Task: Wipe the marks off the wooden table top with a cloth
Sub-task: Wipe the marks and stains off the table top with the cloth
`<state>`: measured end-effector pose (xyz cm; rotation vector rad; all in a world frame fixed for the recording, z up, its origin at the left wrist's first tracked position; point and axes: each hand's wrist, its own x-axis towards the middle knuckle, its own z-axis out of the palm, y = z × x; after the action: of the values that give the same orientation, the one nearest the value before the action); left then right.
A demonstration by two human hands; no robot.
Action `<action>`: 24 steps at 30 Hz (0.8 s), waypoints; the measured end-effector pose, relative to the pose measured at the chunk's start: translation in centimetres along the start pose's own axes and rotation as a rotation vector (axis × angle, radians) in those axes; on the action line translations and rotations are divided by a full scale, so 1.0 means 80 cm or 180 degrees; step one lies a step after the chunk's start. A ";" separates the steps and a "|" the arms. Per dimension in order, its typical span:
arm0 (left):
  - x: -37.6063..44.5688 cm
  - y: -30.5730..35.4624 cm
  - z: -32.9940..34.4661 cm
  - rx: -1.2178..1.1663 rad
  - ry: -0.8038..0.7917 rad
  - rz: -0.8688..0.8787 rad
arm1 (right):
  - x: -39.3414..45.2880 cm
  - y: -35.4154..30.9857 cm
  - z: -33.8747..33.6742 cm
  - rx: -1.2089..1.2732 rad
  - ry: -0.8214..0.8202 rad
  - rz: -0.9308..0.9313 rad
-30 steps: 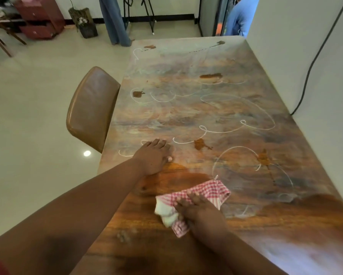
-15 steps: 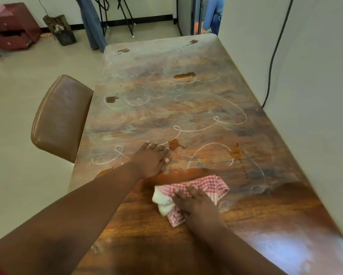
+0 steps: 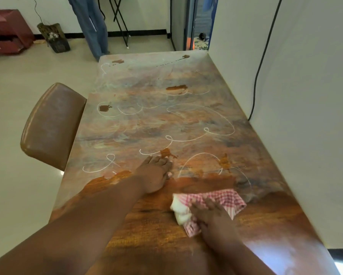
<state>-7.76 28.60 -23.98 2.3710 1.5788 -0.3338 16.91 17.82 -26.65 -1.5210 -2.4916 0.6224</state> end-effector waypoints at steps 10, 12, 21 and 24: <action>-0.009 0.006 0.013 -0.0159 0.0128 0.0200 | 0.004 0.060 -0.020 -0.0028 0.0802 0.1679; -0.014 0.016 0.021 -0.0207 0.0055 0.0280 | 0.025 0.032 -0.007 -0.0015 0.0704 0.1611; 0.004 0.054 0.005 -0.0215 -0.0094 0.0414 | -0.076 0.057 -0.023 -0.0045 -0.0032 0.1001; 0.016 0.066 0.000 -0.0214 -0.0048 0.0379 | -0.068 0.105 -0.062 -0.0179 0.0114 0.1640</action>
<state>-2.41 27.79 -23.88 2.3922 1.4120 -0.2687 27.98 17.70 -25.34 -2.1942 -2.1031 0.5843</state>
